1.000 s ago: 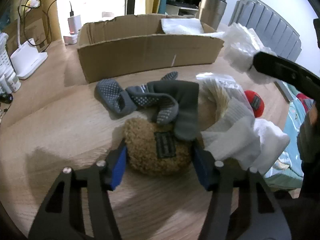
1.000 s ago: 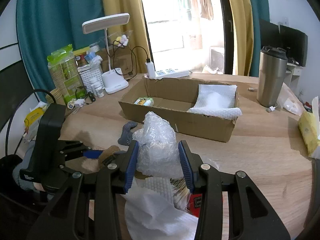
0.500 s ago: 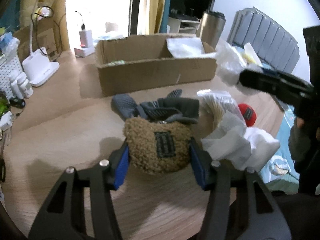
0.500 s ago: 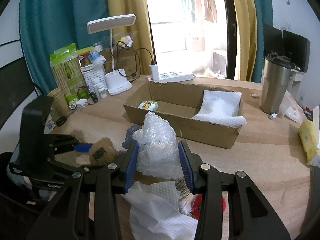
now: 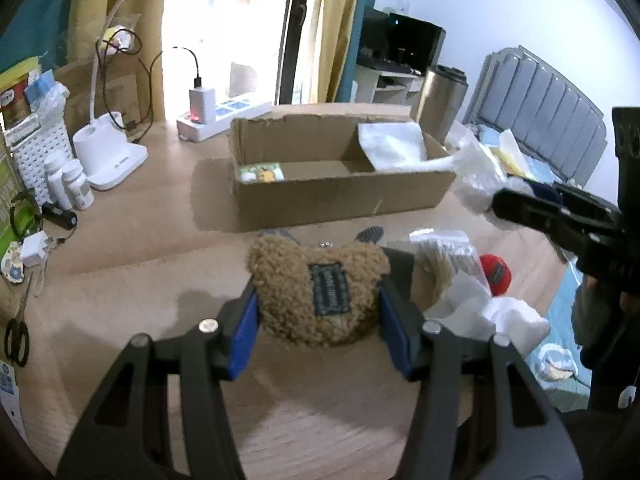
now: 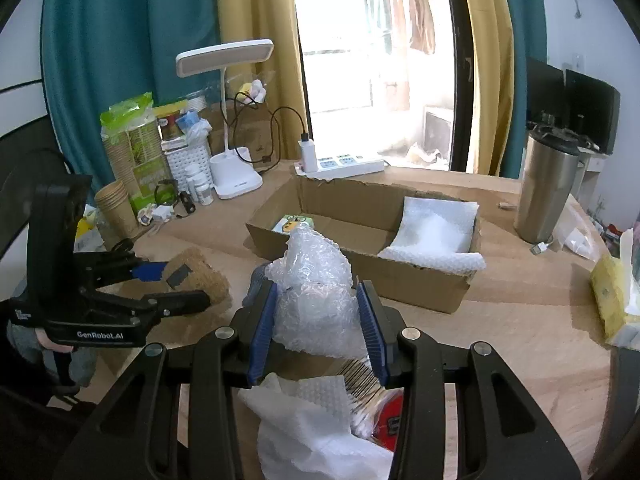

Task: Organize soft objects
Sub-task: 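Close the left tool on the brown plush toy and lift it, then lower the plush toy into the box with the left tool while the right tool holds bubble wrap, then lower the bubble wrap into the box and open the right tool, then move both tools back from the box toward the grey socks and white sheet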

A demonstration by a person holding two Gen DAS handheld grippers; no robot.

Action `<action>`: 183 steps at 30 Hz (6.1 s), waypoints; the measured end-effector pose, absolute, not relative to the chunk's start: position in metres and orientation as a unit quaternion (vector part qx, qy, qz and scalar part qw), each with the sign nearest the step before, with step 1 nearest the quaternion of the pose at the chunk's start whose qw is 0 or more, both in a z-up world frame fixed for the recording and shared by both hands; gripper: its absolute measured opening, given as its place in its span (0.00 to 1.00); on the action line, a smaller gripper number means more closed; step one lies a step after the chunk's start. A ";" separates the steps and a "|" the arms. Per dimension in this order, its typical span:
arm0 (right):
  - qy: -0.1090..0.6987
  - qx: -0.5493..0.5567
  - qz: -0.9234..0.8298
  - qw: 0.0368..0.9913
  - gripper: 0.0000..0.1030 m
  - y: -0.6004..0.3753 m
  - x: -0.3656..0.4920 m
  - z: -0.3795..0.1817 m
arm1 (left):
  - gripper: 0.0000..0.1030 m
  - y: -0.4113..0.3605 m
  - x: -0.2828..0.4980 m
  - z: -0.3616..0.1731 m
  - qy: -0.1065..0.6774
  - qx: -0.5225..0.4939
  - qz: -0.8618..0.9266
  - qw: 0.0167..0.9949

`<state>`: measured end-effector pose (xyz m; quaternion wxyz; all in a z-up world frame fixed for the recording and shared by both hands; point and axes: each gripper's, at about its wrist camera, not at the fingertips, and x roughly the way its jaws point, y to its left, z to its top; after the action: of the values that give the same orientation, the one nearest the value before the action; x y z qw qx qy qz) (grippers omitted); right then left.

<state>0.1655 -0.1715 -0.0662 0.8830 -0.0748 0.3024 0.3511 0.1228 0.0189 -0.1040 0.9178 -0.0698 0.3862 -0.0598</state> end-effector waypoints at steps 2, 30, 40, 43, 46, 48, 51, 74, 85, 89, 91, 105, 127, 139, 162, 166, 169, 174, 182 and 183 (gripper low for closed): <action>0.301 -0.075 0.350 0.884 0.42 -0.173 0.167 -0.065 | 0.54 0.021 0.124 -0.102 0.383 -0.072 -0.058 0.919; 0.302 -0.059 0.332 0.892 0.42 -0.189 0.216 -0.058 | 0.55 0.017 0.174 -0.083 0.365 -0.084 -0.068 0.925; 0.304 -0.045 0.322 0.895 0.42 -0.208 0.239 -0.062 | 0.55 0.001 0.199 -0.084 0.373 -0.079 -0.077 0.921; 0.306 -0.040 0.320 0.896 0.42 -0.215 0.245 -0.064 | 0.55 -0.006 0.206 -0.085 0.378 -0.075 -0.082 0.919; 0.306 -0.032 0.316 0.897 0.42 -0.224 0.248 -0.066 | 0.55 -0.014 0.214 -0.086 0.382 -0.073 -0.088 0.917; 0.306 -0.026 0.315 0.898 0.42 -0.230 0.250 -0.067 | 0.55 -0.019 0.219 -0.087 0.384 -0.070 -0.091 0.916; 0.308 -0.020 0.311 0.899 0.42 -0.240 0.254 -0.070 | 0.55 -0.027 0.228 -0.088 0.387 -0.067 -0.097 0.914; 0.321 0.026 0.295 0.900 0.42 -0.295 0.278 -0.090 | 0.56 -0.086 0.285 -0.097 0.411 -0.055 -0.120 0.902; 0.323 0.039 0.281 0.903 0.42 -0.313 0.285 -0.095 | 0.56 -0.108 0.321 -0.121 0.449 -0.055 -0.125 0.883; 0.326 0.041 0.276 0.903 0.42 -0.317 0.286 -0.097 | 0.61 -0.112 0.333 -0.134 0.477 -0.052 -0.117 0.869; 0.327 0.041 0.275 0.903 0.42 -0.317 0.285 -0.097 | 0.63 -0.112 0.338 -0.136 0.482 -0.055 -0.119 0.866; 0.318 0.021 0.293 0.901 0.42 -0.287 0.287 -0.084 | 0.81 -0.095 0.315 -0.110 0.459 -0.078 -0.145 0.873; 0.321 -0.055 0.303 0.896 0.42 -0.197 0.314 -0.076 | 0.81 0.016 0.272 -0.092 0.386 -0.116 -0.043 0.914; 0.337 -0.073 0.280 0.896 0.44 -0.181 0.335 -0.088 | 0.81 0.033 0.270 -0.100 0.378 -0.137 -0.025 0.915; 0.323 -0.079 0.266 0.905 0.53 -0.190 0.298 -0.067 | 0.81 0.029 0.239 -0.086 0.359 -0.139 -0.035 0.922; 0.318 -0.077 0.263 0.908 0.53 -0.194 0.283 -0.062 | 0.81 0.027 0.229 -0.083 0.354 -0.137 -0.039 0.924; 0.315 -0.076 0.262 0.909 0.53 -0.196 0.272 -0.059 | 0.81 0.026 0.220 -0.080 0.351 -0.137 -0.042 0.925; 0.311 -0.075 0.263 0.910 0.53 -0.198 0.253 -0.055 | 0.81 0.025 0.205 -0.077 0.346 -0.135 -0.045 0.927; 0.307 -0.073 0.266 0.911 0.53 -0.195 0.228 -0.053 | 0.81 0.025 0.183 -0.076 0.343 -0.133 -0.048 0.929; 0.307 -0.073 0.267 0.911 0.53 -0.194 0.225 -0.053 | 0.81 0.026 0.179 -0.076 0.343 -0.133 -0.048 0.929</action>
<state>0.2247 -0.1938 -0.0535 0.9106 -0.0733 0.3067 0.2672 0.1794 0.0257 -0.0765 0.9287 -0.1332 0.3426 -0.0480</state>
